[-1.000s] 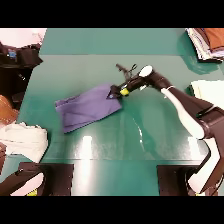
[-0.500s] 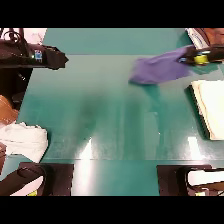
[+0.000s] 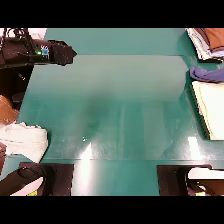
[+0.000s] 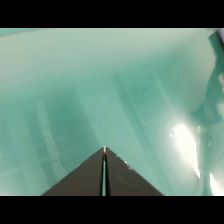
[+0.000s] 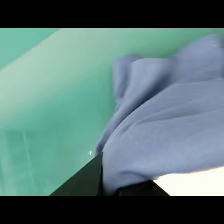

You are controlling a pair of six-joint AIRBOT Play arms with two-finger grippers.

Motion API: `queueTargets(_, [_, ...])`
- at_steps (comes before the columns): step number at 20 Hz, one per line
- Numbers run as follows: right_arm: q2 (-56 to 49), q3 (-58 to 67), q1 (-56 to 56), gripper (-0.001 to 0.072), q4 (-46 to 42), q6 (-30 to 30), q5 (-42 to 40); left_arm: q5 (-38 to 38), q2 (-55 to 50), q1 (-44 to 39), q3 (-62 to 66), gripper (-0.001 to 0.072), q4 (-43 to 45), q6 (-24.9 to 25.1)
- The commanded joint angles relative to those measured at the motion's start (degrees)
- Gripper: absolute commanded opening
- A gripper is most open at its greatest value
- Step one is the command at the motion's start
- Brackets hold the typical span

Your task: Fold the shirts.

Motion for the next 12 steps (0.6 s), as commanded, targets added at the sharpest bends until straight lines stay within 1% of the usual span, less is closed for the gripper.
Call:
queueTargets(1, [2.51,0.11,-1.77,0.0017,3.02,-0.11,-3.43,0.61,0.0,-0.11,-0.02,0.0024,-0.2,-0.24])
queueTargets(3, [4.68,1.64,-1.77,0.0017,3.37,-0.2,-3.58,0.59,0.0,-0.11,-0.02,0.0024,-0.17,-0.22])
queueTargets(6, [7.28,5.55,-2.67,0.0017,3.02,0.22,-0.22,0.0,0.0,-0.11,-0.02,0.0025,-0.17,-0.04])
queueTargets(8, [9.05,5.86,-3.72,0.0016,2.56,1.6,3.06,-0.28,0.0,-0.11,-0.02,0.0025,-0.13,0.0])
queueTargets(10, [10.19,5.86,-4.31,0.0017,-3.32,4.61,7.52,-0.81,0.0,-0.11,-0.02,0.0025,-0.13,0.02])
queueTargets(12, [11.08,5.79,-4.31,0.0017,-10.71,6.01,13.4,-2.12,0.0,-0.11,-0.02,0.0024,-0.13,0.26])
